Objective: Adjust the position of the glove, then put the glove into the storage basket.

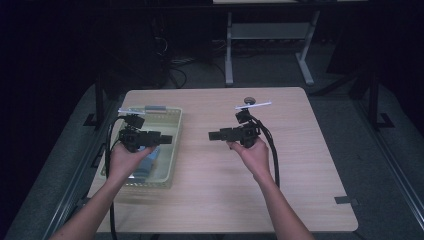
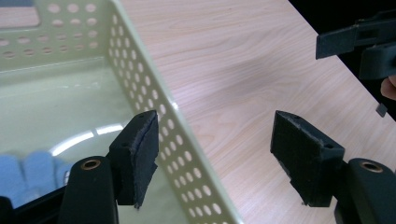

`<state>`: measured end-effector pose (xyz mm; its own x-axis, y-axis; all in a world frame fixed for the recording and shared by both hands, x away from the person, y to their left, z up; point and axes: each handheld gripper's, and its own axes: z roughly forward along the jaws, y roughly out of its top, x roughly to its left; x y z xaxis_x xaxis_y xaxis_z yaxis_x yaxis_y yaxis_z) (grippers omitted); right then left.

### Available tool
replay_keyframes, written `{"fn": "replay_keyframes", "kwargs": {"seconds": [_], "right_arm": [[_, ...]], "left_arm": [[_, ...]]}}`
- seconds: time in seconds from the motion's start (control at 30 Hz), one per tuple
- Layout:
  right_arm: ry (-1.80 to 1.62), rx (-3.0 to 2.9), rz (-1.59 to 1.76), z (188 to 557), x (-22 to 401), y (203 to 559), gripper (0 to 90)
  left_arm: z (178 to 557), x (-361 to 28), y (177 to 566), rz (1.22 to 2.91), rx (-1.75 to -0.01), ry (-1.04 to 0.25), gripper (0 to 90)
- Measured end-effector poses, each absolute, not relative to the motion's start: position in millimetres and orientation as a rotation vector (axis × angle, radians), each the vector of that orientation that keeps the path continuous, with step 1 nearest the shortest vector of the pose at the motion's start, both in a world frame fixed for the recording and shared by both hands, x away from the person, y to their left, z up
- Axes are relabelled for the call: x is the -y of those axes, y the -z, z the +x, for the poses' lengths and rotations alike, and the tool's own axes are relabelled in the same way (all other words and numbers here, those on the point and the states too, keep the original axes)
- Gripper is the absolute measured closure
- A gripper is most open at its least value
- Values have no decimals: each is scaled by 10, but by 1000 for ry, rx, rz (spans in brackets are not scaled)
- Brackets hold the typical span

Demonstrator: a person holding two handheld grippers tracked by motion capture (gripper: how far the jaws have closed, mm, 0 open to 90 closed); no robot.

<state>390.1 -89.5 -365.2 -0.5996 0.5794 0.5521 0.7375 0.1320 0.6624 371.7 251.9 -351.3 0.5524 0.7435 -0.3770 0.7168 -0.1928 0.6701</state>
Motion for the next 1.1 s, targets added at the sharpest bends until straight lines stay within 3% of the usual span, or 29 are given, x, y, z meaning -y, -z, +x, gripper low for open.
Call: {"fn": "replay_keyframes", "kwargs": {"seconds": [1.1], "right_arm": [[1476,2170,-1488,3750,1721,3794,331]], "left_arm": [[3652,-1927,3483,1967,-1052,26,305]]}}
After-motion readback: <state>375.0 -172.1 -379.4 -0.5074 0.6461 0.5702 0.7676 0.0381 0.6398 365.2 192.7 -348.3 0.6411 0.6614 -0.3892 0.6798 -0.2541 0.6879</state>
